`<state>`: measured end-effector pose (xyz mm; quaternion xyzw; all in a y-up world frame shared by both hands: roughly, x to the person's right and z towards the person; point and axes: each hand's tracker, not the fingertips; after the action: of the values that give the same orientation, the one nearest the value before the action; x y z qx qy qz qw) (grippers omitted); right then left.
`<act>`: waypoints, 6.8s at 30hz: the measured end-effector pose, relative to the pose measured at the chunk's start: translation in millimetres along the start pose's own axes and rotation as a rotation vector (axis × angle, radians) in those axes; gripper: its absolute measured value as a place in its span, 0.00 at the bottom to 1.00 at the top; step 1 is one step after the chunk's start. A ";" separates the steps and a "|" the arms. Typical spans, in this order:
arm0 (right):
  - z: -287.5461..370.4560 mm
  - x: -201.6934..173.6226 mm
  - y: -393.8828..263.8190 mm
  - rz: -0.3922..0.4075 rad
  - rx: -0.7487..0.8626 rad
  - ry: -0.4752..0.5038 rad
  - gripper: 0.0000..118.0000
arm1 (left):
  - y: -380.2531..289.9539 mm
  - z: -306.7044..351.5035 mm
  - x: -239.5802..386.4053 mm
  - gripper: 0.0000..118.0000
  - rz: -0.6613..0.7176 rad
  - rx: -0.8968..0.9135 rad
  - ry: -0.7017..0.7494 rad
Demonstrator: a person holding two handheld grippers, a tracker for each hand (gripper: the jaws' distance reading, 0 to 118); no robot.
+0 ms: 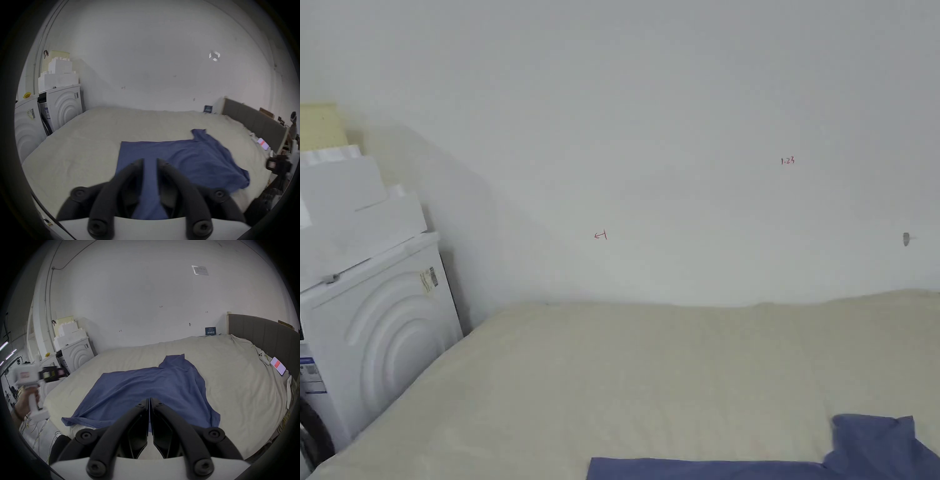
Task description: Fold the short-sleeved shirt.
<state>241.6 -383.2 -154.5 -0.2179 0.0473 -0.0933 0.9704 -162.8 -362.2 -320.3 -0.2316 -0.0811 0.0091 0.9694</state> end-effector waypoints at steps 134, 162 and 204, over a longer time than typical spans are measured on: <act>-87.7 24.3 454.2 0.245 0.353 -0.171 0.03 | 320.2 44.0 -71.6 0.05 0.057 0.417 -0.057; -263.9 35.0 457.2 0.206 0.257 -0.185 0.03 | 315.3 -138.9 -102.6 0.05 0.052 0.280 0.039; 39.3 113.5 -82.7 -0.038 -0.211 -0.163 0.15 | -169.6 120.5 -88.7 0.13 0.281 -0.197 -0.044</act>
<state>344.5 -463.2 -89.2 -0.3262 -0.0264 -0.0883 0.9408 -273.1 -464.5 -151.5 -0.3341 -0.0697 0.1416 0.9292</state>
